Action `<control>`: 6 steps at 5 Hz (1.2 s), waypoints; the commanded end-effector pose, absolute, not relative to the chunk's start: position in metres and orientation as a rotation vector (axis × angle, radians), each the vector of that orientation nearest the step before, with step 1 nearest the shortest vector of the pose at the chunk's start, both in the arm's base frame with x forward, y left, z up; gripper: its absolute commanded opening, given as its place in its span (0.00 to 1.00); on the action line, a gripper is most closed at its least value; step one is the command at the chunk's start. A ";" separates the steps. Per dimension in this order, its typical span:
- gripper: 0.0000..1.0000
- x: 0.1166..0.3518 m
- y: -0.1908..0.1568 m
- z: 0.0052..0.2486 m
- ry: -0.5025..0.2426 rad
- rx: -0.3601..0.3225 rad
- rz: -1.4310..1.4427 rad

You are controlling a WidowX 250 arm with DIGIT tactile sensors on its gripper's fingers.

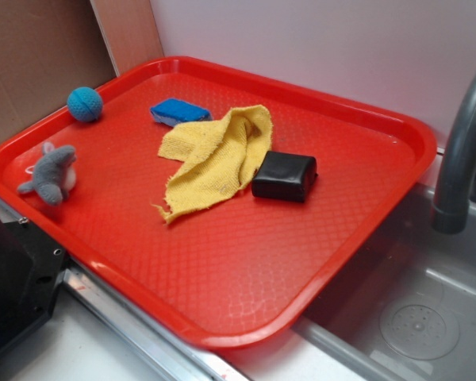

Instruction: Grab the black box.

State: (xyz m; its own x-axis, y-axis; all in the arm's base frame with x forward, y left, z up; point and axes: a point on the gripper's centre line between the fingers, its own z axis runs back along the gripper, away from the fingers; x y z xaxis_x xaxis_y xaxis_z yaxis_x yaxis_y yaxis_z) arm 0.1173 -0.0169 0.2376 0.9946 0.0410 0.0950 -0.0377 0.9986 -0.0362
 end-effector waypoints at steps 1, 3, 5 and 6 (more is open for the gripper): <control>1.00 0.117 -0.017 0.238 -0.096 -0.034 0.039; 1.00 0.136 -0.033 0.219 -0.183 0.058 -0.124; 1.00 0.164 -0.048 0.202 -0.284 0.031 -0.508; 1.00 0.185 -0.055 0.188 -0.308 -0.007 -0.652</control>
State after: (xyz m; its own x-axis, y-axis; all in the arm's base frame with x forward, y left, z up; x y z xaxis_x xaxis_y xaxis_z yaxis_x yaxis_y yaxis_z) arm 0.1843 -0.0559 0.1776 0.7520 -0.6099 0.2499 0.6155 0.7855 0.0648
